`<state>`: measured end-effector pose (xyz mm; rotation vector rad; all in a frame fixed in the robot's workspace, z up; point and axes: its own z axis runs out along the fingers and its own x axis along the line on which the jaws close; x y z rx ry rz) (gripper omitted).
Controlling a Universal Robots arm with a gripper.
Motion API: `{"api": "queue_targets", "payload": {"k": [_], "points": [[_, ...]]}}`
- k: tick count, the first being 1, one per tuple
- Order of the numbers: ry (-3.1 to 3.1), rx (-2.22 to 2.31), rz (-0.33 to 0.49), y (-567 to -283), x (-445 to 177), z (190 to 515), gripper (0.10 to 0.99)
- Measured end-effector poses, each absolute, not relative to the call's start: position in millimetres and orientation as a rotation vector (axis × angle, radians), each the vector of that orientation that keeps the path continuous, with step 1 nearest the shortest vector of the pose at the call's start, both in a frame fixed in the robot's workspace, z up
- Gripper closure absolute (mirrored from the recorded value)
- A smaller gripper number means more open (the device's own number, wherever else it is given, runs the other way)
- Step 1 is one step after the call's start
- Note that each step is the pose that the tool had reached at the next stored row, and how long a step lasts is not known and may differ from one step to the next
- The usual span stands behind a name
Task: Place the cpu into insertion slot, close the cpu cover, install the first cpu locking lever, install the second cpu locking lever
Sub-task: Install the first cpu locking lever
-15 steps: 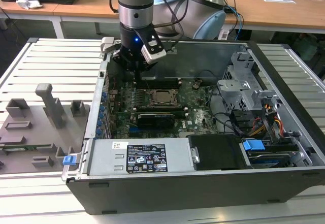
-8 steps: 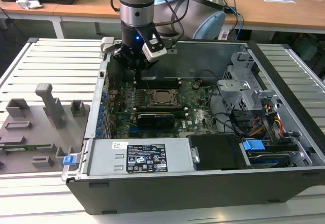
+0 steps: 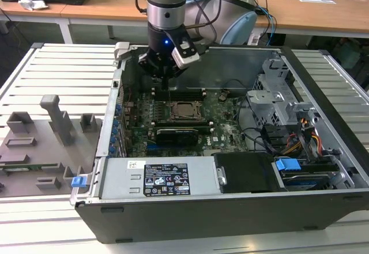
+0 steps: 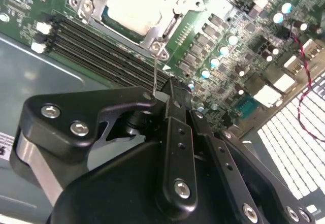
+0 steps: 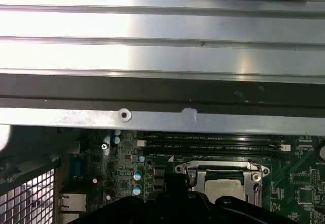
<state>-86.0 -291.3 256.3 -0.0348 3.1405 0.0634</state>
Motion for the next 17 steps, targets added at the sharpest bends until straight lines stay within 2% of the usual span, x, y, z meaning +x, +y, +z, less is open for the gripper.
{"api": "queue_targets", "payload": {"k": [15, 17], "points": [[3.144, -0.034, 0.063, -291.3, -60.1, 255.8, 0.98], [3.143, -0.035, 0.1, -291.3, -59.6, 255.6, 0.98]]}}
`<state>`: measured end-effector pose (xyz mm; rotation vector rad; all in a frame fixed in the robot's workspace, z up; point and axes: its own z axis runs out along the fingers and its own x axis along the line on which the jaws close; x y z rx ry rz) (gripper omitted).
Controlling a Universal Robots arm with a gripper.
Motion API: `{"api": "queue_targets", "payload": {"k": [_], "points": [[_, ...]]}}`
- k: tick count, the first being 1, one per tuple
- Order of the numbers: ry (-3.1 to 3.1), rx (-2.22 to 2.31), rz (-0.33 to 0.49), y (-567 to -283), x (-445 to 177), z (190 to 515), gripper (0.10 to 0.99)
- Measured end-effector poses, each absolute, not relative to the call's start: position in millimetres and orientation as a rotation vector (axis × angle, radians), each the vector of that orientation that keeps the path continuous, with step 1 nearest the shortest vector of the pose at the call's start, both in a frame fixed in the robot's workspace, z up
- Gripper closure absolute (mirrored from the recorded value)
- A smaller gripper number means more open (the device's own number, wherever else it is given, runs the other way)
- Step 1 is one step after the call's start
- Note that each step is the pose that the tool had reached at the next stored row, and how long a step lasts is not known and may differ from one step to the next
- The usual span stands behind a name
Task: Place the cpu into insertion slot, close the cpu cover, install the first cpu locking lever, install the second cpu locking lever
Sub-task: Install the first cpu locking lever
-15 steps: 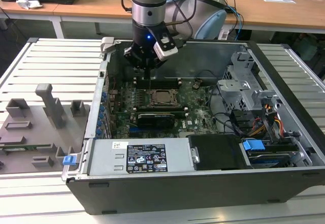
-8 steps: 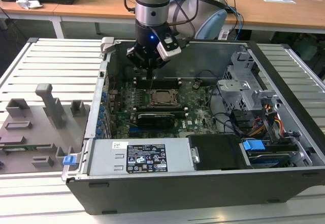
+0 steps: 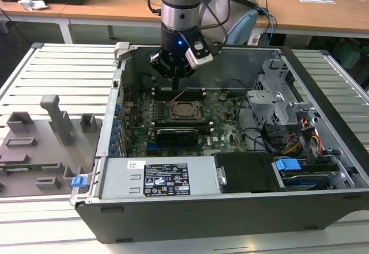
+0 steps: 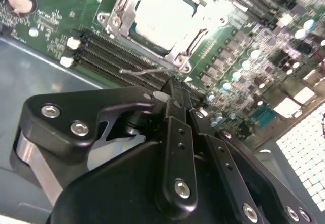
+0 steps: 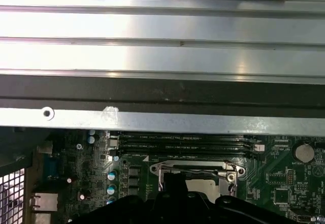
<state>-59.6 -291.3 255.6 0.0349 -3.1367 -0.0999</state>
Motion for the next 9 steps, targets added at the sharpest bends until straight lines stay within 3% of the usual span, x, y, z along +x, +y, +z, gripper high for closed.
{"api": "queue_targets", "payload": {"k": [9], "points": [[-3.135, 0.056, -0.13, -291.1, -58.2, 247.3, 0.98]]}}
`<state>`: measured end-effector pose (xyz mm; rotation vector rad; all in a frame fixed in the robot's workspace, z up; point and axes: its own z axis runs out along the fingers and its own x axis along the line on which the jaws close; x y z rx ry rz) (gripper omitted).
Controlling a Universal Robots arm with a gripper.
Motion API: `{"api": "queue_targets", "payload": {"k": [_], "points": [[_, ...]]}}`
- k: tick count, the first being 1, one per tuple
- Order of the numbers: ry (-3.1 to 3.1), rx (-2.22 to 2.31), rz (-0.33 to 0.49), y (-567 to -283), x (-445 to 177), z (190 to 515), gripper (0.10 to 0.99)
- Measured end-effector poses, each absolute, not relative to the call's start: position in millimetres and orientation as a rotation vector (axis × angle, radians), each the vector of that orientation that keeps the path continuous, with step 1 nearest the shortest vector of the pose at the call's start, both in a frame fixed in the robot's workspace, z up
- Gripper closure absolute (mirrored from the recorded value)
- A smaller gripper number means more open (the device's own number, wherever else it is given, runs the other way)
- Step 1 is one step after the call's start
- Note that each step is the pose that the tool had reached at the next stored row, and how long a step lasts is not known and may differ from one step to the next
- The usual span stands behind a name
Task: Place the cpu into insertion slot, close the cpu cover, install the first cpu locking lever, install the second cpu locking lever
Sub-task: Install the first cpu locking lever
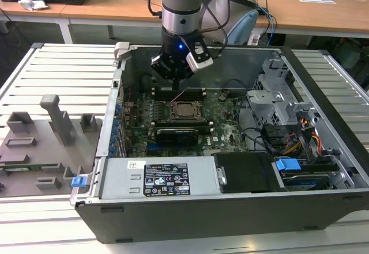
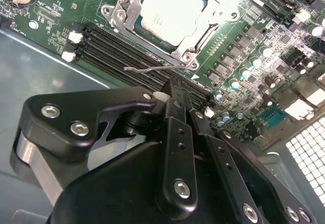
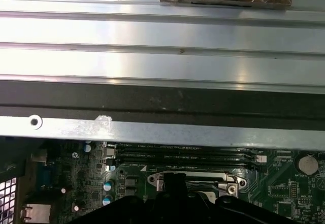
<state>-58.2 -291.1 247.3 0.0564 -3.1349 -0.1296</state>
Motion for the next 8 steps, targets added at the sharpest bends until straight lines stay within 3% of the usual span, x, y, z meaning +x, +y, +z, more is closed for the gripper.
{"api": "queue_targets", "payload": {"k": [8], "points": [[-3.135, 0.059, -0.129, -290.9, -56.1, 246.3, 0.98]]}}
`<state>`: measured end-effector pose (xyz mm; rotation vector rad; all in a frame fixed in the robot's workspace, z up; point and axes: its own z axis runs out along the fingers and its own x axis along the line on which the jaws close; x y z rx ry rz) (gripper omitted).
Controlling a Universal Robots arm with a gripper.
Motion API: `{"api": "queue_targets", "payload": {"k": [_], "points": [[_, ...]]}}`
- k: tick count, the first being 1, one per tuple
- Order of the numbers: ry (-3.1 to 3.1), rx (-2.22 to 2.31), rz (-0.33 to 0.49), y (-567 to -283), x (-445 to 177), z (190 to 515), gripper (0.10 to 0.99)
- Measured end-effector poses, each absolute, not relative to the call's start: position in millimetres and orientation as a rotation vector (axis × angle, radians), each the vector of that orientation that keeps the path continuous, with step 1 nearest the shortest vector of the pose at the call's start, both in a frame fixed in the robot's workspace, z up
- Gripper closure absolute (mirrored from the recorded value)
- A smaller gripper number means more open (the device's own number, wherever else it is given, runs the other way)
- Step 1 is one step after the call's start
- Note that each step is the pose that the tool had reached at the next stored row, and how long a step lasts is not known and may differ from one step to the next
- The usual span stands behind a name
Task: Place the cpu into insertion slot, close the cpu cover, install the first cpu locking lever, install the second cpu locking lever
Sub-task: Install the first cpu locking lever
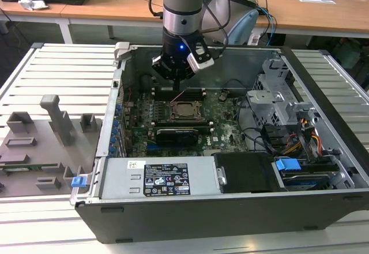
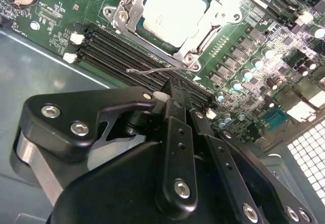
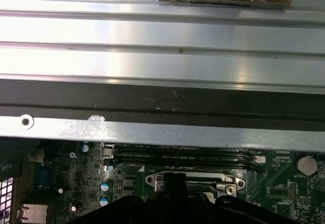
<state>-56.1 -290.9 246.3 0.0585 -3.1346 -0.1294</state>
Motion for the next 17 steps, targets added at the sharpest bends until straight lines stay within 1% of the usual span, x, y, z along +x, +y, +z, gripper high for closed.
{"api": "queue_targets", "payload": {"k": [17], "points": [[-3.131, 0.119, -0.129, -290.0, -48.9, 241.3, 0.98]]}}
